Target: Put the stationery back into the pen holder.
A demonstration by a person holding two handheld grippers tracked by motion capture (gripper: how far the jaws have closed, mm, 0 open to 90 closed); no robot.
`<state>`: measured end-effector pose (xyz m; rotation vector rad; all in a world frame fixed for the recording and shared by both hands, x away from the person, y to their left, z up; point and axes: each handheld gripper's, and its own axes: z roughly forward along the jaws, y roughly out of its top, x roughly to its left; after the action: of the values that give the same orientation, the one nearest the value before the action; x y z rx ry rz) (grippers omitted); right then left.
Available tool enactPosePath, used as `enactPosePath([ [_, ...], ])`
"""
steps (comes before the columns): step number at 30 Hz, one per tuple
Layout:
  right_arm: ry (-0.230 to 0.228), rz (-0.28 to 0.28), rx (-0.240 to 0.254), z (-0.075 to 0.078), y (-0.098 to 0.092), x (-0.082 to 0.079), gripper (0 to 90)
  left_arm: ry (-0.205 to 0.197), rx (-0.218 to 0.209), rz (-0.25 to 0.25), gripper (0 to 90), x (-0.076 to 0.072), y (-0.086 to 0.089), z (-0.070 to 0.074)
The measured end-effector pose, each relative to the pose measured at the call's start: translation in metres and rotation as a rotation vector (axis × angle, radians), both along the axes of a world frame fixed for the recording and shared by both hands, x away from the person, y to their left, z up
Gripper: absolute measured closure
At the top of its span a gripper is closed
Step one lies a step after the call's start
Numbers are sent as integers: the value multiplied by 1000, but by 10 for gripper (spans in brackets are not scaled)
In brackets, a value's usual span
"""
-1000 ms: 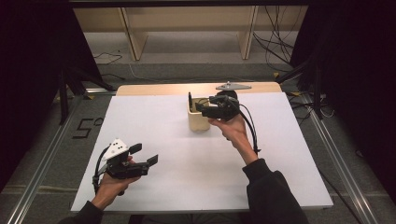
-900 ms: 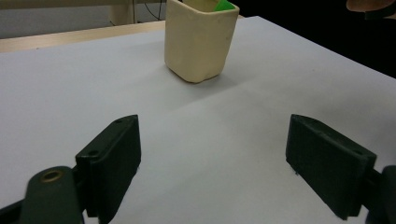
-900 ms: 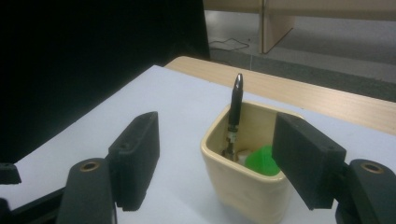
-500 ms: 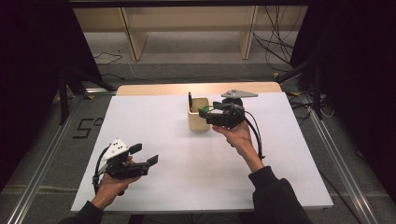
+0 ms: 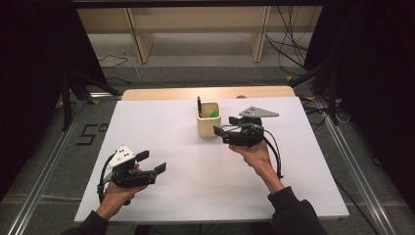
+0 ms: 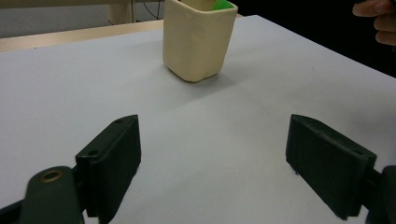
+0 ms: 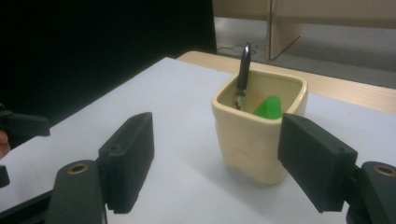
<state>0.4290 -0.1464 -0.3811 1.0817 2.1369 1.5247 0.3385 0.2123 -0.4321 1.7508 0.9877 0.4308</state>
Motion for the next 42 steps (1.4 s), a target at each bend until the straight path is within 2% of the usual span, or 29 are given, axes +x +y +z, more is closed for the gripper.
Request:
enactPosePath([
  [13, 1, 20, 25, -18, -21, -24, 279, 1, -3, -2, 176, 0, -2, 1],
  [25, -20, 22, 34, -30, -39, -50, 270, -1, 3, -12, 176, -1, -3, 1],
  [33, -47, 43, -3, -38, -45, -66, 270, -5, 3, -15, 176, -2, -3, 1],
  [42, -34, 29, -33, -53, -57, -80, 269, -5, 5, -17, 176, -3, -3, 1],
])
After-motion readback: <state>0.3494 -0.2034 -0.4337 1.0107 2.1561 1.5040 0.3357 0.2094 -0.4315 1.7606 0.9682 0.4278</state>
